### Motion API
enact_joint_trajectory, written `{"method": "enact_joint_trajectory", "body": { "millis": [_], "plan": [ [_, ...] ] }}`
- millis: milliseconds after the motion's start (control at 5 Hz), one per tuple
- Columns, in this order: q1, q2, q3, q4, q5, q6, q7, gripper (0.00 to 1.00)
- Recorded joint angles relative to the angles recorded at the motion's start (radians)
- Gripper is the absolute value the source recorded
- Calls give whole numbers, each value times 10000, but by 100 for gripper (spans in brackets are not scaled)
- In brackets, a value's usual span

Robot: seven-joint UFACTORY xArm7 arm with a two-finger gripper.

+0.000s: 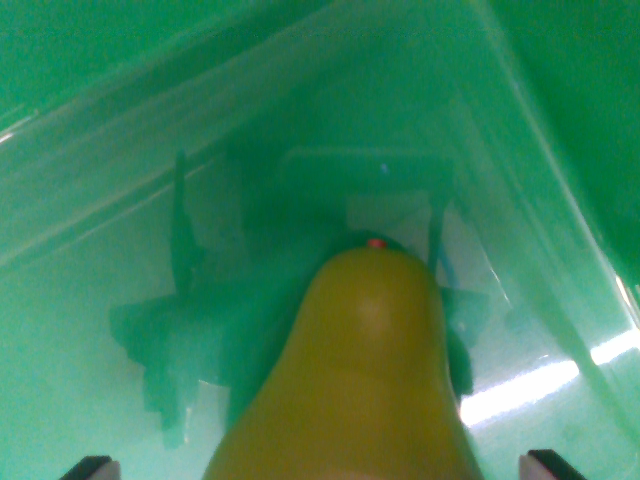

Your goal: Pick fruit

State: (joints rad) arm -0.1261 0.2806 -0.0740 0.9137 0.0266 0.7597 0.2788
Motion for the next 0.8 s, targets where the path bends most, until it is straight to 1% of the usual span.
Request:
{"method": "enact_joint_trajectory", "body": {
  "millis": [600,800],
  "plan": [
    [0,-4,0,7,0,12,1,100],
    [1,-30,-1,56,-3,86,3,100]
  ]
}}
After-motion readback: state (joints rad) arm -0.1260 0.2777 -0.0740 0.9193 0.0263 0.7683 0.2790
